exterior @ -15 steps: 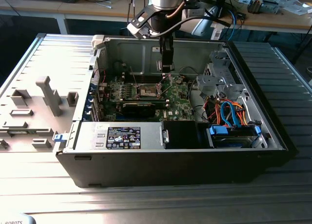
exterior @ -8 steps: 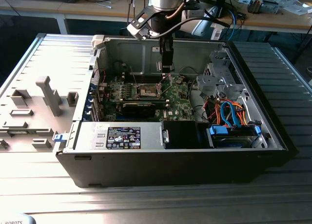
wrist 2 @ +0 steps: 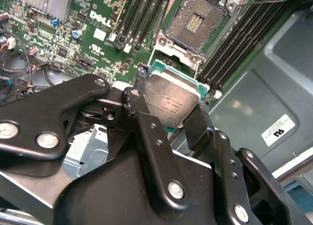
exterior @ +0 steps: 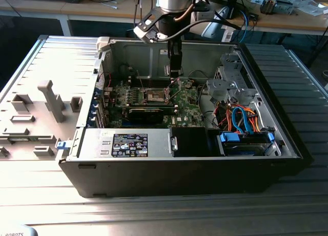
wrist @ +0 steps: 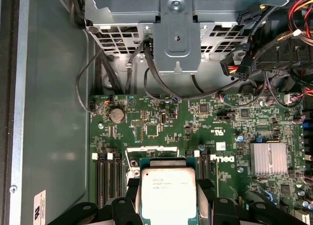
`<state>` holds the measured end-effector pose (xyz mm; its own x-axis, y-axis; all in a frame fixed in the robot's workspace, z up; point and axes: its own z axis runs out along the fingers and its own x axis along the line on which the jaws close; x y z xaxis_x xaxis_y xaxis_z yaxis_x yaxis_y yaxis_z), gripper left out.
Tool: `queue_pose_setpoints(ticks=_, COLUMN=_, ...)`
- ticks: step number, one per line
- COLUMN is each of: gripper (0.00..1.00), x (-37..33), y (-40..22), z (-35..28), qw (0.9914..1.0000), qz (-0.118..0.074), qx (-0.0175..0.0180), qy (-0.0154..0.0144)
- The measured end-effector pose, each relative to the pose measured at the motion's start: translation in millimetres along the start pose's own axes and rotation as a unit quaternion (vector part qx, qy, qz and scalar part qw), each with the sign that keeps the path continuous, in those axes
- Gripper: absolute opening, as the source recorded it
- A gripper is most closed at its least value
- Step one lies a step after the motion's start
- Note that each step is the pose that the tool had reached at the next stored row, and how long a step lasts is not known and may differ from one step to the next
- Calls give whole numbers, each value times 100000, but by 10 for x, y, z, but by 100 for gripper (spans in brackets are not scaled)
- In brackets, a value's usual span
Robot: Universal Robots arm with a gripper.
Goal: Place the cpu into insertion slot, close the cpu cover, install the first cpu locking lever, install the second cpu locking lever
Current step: 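Place the cpu into insertion slot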
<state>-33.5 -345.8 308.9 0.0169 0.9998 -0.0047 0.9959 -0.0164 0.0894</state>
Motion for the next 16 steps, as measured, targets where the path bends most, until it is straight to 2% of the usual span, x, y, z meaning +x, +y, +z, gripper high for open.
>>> queue_pose_setpoints(ticks=14, gripper=55, x=0, y=-5, z=43, qw=100000, qz=0, qx=0, qy=0)
queue_pose_setpoints(ticks=16, gripper=55, x=0, y=-10, z=79, qw=100000, qz=-1, qx=1, qy=1)
